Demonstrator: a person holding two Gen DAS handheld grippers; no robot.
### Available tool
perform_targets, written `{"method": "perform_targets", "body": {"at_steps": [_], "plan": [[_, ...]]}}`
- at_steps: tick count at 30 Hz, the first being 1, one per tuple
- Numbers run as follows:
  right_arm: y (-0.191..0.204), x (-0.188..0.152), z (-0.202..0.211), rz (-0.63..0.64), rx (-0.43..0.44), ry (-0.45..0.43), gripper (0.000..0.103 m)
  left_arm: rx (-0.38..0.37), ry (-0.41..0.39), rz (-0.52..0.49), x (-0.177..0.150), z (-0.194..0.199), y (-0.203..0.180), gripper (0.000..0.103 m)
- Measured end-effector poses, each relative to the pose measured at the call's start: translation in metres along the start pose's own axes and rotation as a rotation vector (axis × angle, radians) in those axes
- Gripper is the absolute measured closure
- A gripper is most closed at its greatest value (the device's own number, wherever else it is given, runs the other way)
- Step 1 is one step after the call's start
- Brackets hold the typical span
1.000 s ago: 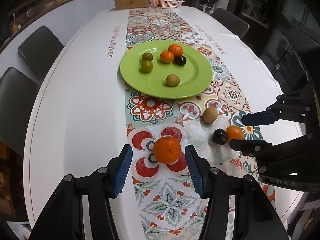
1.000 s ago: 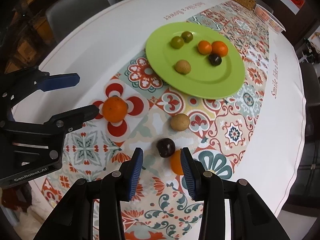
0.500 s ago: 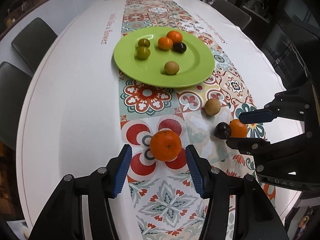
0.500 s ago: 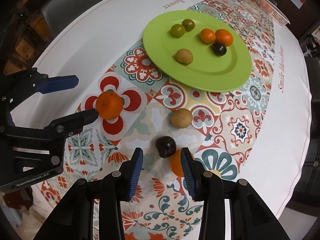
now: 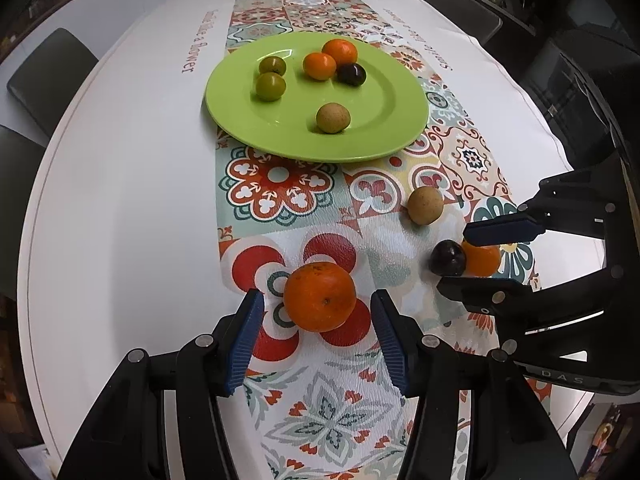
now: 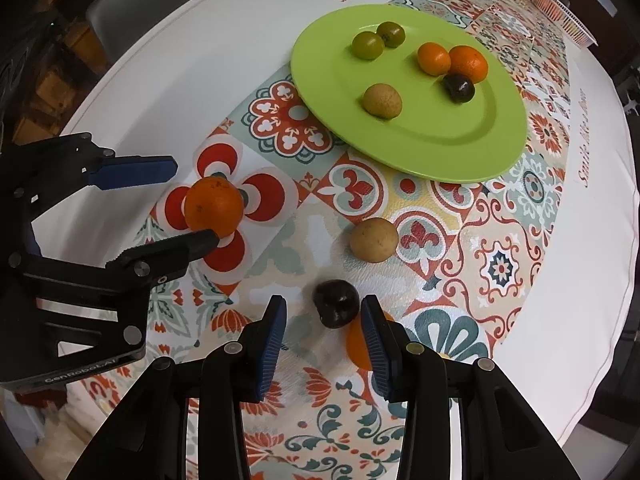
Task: Organize fruits
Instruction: 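Grasp the large mandarin with the left tool while the right tool grasps the dark plum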
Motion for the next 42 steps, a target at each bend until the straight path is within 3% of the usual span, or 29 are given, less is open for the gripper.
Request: {"method": "perform_targets", "body": {"at_steps": [13, 23, 28, 42], "plan": [[-0.001, 0.009, -0.016, 0.005, 0.02, 0.016, 0.063, -0.004, 0.015, 0.01, -0.001, -0.012, 0.001, 0.05], [-0.005, 0.016, -0.034, 0.02, 0.019, 0.038, 0.063, -0.009, 0.045, 0.024, -0.004, -0.02, 0.0, 0.062], [-0.004, 0.014, -0.041, 0.036, -0.001, 0.038, 0.073, 0.003, 0.033, 0.017, -0.003, -0.019, 0.0, 0.062], [-0.019, 0.002, -0.023, -0.015, 0.027, -0.015, 0.073, -0.002, -0.028, 0.003, 0.001, 0.005, -0.008, 0.062]]}}
Point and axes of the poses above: each gripper's, at about its wrist camera, not at the fingertips, and z roughly against the way its jaws point, y to its left, x to its top, the point moved 7 cm from there along -z, roughly the way its jaws point, and after that the axes turned 8 degrees about -y, right-handed, at the moved point
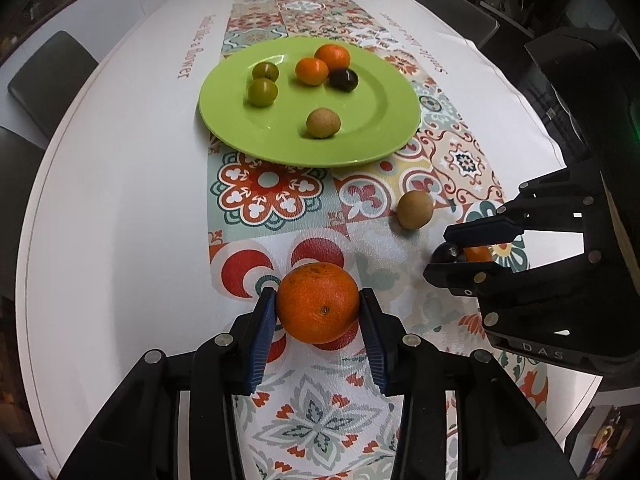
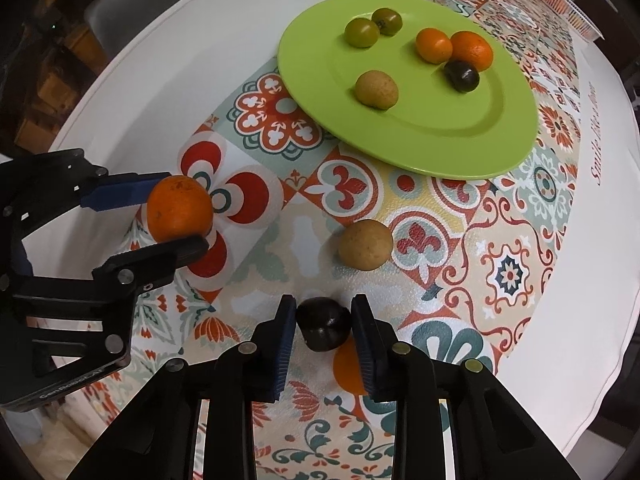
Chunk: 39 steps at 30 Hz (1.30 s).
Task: Organize fruits
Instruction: 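Grasp the large mandarin with the left tool while the right tool grasps the dark plum, then lift and carry both held fruits over the green plate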
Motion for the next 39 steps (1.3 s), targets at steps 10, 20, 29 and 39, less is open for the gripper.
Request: {"method": "perform_targets", "body": {"at_steps": [10, 20, 29, 39], "plan": [[-0.005, 0.008, 0.039, -0.04, 0.015, -0.098, 0.073, -0.008, -0.06, -0.005, 0.009, 0.024, -0.007, 0.062], [-0.008, 0.021, 0.069, -0.113, -0.003, -0.236, 0.073, -0.015, -0.14, -0.013, 0.031, 0.048, -0.013, 0.062], [-0.019, 0.035, 0.087, -0.153, -0.031, -0.332, 0.073, -0.015, -0.193, -0.023, 0.056, 0.055, -0.012, 0.062], [-0.035, 0.056, 0.087, -0.178, -0.054, -0.369, 0.073, -0.021, -0.216, 0.011, 0.083, 0.044, 0.004, 0.063]]}}
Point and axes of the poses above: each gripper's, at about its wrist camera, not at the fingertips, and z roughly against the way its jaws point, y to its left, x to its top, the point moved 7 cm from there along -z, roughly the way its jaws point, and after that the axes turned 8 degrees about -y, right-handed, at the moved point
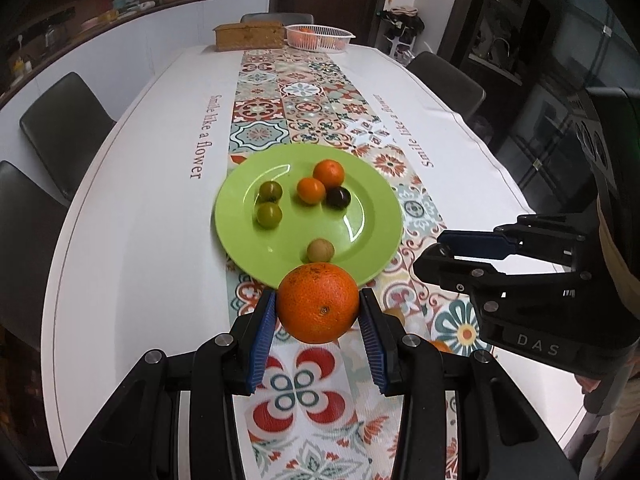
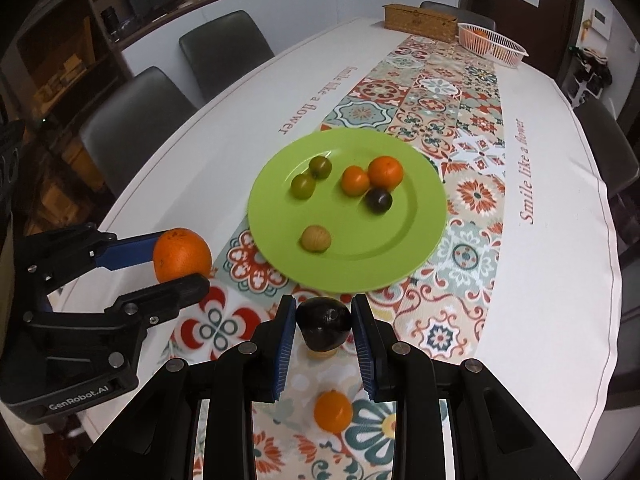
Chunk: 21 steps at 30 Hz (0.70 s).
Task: Organize fruits
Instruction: 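Lift and carry both held fruits over the green plate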
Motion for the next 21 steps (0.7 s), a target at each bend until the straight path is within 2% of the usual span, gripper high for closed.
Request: {"method": "perform_targets", "body": {"at_steps": [8, 21], "plan": [[-0.007, 0.019, -0.007, 0.016, -0.068, -0.07, 0.073, -0.012, -0.014, 0.016, 0.017, -0.02, 0.012, 0.063], [-0.029, 0.03, -0.049, -0.03, -0.076, -0.048, 0.073, -0.077, -0.001, 0.045, 0.035, -0.069, 0.022, 0.063]]}}
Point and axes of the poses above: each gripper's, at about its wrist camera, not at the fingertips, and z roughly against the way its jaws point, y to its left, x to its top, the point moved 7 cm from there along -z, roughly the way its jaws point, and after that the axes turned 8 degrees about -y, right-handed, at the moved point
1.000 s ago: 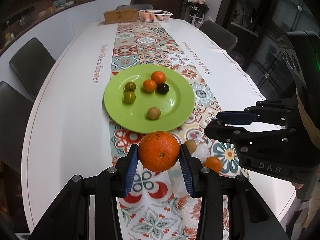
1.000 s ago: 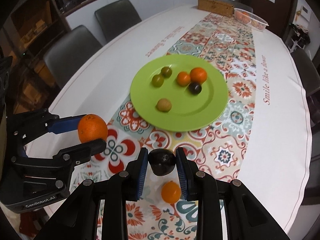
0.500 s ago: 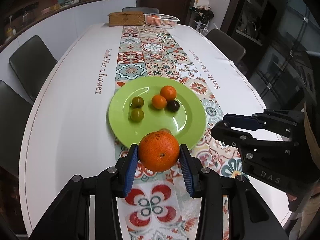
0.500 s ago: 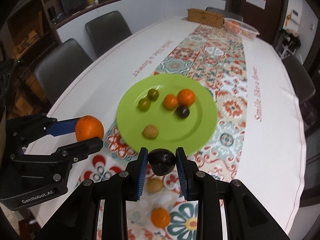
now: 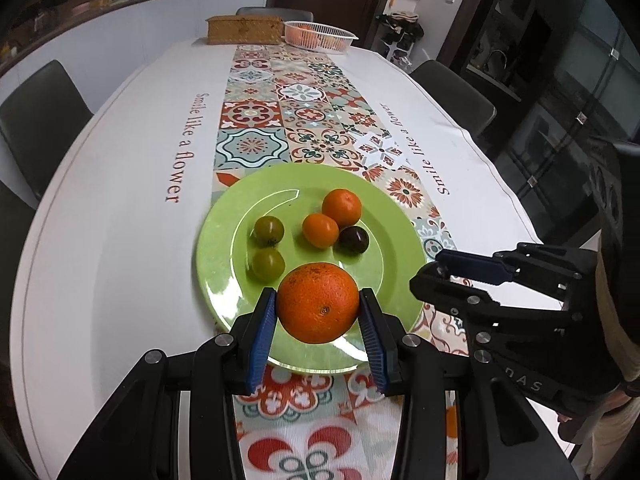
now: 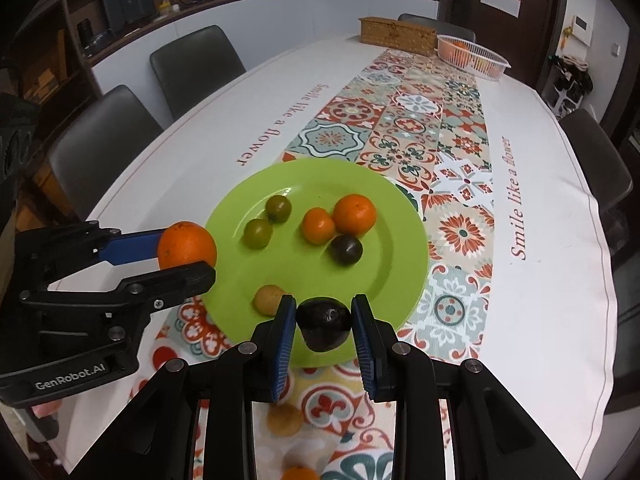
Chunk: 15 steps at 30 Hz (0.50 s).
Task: Organize fruits
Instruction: 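Lift and carry both held fruits over the green plate, then open both tools to drop the fruits onto the green plate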
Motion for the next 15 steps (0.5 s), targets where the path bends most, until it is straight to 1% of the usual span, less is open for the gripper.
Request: {"method": "perform_targets", "body": {"at_steps": [4, 8, 10, 11, 12, 13, 15], "plan": [[-0.007, 0.001, -0.014, -0.022, 0.006, 0.015, 0.073, -0.009, 0.005, 0.004, 0.003, -0.014, 0.003, 0.062], [-0.013, 0.001, -0.024, -0.041, 0.012, 0.029, 0.073, 0.0, 0.007, -0.021, 0.007, -0.026, 0.003, 0.062], [-0.015, 0.001, -0.026, -0.039, 0.01, 0.022, 0.073, 0.0, -0.002, -0.037, 0.008, -0.027, 0.002, 0.056], [-0.016, 0.001, -0.026, -0.035, 0.004, 0.019, 0.073, 0.0, -0.01, -0.041, 0.008, -0.026, 0.002, 0.05], [-0.016, 0.001, -0.027, -0.029, 0.0, 0.017, 0.07, 0.006, -0.022, -0.046, 0.009, -0.024, 0.002, 0.047], [-0.017, 0.001, -0.026, -0.027, -0.005, 0.015, 0.068, 0.012, -0.028, -0.05, 0.01, -0.023, 0.002, 0.047], [-0.017, 0.002, -0.025, -0.021, -0.002, 0.005, 0.067, 0.03, -0.035, -0.053, 0.01, -0.021, 0.003, 0.047]]}}
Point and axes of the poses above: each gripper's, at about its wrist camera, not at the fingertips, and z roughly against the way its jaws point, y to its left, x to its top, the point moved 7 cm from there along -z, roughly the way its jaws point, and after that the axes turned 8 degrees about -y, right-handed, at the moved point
